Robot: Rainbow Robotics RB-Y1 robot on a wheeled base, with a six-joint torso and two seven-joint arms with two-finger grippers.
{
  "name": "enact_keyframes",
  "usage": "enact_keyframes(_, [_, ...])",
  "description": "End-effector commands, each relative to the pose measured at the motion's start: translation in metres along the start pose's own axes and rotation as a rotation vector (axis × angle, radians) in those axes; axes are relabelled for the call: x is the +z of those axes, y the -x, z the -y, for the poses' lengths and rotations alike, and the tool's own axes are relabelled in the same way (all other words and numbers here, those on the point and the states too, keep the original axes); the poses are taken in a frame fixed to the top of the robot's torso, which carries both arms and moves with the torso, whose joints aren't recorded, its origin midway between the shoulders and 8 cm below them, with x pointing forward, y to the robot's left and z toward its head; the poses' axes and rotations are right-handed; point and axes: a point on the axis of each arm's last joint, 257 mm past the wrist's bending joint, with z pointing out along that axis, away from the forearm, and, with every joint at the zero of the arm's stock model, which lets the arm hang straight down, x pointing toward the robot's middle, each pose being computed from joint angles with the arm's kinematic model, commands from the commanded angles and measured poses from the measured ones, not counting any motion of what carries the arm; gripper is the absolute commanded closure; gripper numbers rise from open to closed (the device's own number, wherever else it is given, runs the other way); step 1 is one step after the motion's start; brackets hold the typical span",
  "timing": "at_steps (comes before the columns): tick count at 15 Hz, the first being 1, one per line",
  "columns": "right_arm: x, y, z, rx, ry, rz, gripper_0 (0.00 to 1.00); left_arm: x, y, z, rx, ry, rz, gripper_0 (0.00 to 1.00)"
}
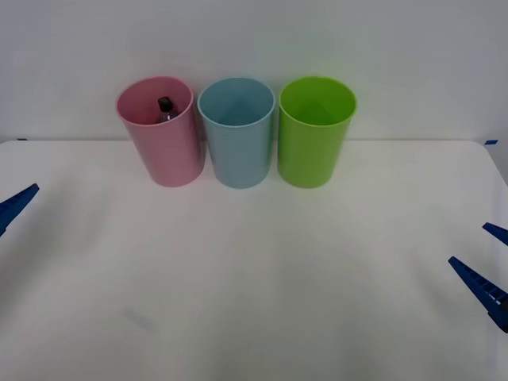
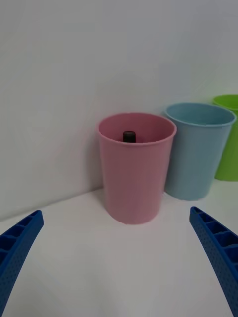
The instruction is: Grasp the object on the table and drop it into the matching bin: aluminum can to the light blue bin, PET bottle to the pink bin.
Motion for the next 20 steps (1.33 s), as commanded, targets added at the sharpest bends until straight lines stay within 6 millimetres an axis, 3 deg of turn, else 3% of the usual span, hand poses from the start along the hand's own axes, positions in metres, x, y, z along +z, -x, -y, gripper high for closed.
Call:
enact_keyframes(1, [0.0, 0.0, 0.0, 0.0, 0.0, 0.0, 0.0, -0.024, -0.021, 0.004, 0.039, -0.05, -0.032, 0.0])
enact_keyframes(4, [0.0, 0.0, 0.0, 0.0, 0.0, 0.0, 0.0, -0.049, -0.04, -0.004, 0.057, -0.075, -0.061, 0.0])
enact_keyframes(11, [0.0, 0.0, 0.0, 0.0, 0.0, 0.0, 0.0, -0.097, -0.064, 0.0, 0.024, -0.065, -0.128, 0.0])
enact_keyframes(20, [0.0, 0.0, 0.0, 0.0, 0.0, 0.0, 0.0, -0.104, -0.075, 0.011, -0.011, -0.087, -0.151, 0.0])
